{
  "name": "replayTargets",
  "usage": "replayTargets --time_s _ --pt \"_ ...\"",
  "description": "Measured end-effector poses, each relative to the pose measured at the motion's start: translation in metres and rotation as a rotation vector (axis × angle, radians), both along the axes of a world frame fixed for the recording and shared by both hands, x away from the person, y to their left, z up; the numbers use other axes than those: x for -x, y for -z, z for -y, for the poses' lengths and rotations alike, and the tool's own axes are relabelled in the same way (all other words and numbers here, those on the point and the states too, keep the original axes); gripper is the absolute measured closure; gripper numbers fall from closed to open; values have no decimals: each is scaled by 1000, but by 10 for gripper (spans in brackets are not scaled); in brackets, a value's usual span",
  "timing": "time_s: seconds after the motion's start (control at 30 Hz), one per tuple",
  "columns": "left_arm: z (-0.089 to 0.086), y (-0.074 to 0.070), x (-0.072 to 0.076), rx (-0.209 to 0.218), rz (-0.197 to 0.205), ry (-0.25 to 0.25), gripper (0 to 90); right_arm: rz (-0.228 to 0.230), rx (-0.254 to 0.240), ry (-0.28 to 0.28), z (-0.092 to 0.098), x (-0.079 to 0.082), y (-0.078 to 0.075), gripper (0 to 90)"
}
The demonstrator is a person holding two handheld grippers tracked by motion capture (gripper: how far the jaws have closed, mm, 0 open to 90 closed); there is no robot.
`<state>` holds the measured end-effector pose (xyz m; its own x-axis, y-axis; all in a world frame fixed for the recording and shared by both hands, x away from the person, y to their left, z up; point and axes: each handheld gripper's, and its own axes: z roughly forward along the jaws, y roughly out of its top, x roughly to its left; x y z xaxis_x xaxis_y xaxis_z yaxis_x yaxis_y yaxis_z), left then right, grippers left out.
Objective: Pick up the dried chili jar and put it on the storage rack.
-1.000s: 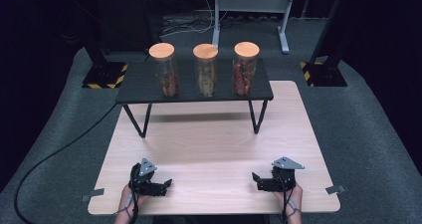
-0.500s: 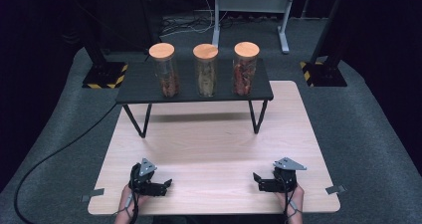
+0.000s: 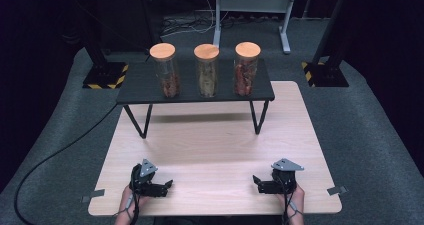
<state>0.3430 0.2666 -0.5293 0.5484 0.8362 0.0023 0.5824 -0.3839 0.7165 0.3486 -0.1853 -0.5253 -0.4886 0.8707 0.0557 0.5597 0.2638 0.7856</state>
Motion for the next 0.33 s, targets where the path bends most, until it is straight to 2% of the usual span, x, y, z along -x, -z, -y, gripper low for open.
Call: replayTargets --time_s 0.23,0.33 --pt "0 0 0 -1 0 -3 32 -29 20 7 -2 -3 1 2" --pt "0 0 0 -1 0 -3 32 -69 39 4 -4 -6 2 1"
